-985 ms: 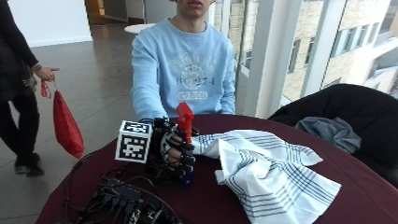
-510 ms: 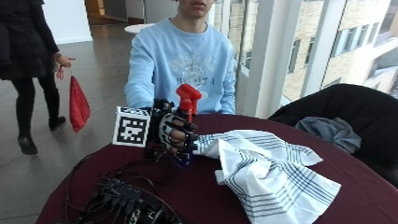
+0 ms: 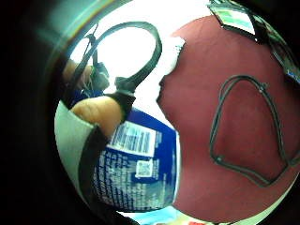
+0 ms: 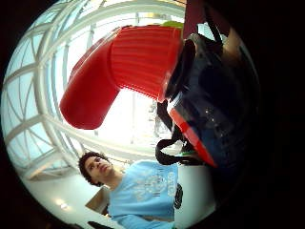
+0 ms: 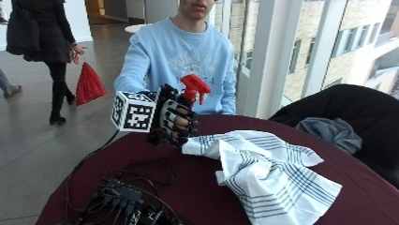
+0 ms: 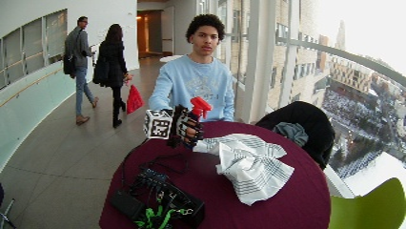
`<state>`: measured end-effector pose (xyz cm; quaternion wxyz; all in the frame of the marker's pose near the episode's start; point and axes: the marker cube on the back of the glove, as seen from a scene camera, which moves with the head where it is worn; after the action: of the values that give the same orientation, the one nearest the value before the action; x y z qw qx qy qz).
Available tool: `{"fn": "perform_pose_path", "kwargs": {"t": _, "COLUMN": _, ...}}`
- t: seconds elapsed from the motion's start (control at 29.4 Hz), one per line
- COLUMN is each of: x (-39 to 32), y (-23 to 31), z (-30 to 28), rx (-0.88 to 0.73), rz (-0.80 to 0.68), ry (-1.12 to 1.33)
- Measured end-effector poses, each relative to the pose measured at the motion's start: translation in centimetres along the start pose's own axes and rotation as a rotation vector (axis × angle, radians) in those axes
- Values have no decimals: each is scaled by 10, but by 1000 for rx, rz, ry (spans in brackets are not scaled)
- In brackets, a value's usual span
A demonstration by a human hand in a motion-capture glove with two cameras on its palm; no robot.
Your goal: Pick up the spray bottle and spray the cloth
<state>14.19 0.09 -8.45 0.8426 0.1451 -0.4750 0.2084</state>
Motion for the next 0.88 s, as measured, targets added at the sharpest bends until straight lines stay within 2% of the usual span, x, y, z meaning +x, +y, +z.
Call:
{"fn": "perform_pose_path", "kwargs": {"t": 0.37, "x": -2, "y": 13, "z": 22, "rx": -144, "rz": 199, "ry": 73}}
{"fn": "perform_pose_path", "kwargs": {"t": 0.61, "x": -7, "y": 11, "z": 26, "rx": -204, "rz": 238, "ry": 156}}
{"fn": "perform_pose_path", "kwargs": {"t": 0.88, "x": -5, "y": 13, "z": 31, "rx": -239, "rz": 293, "ry": 118}}
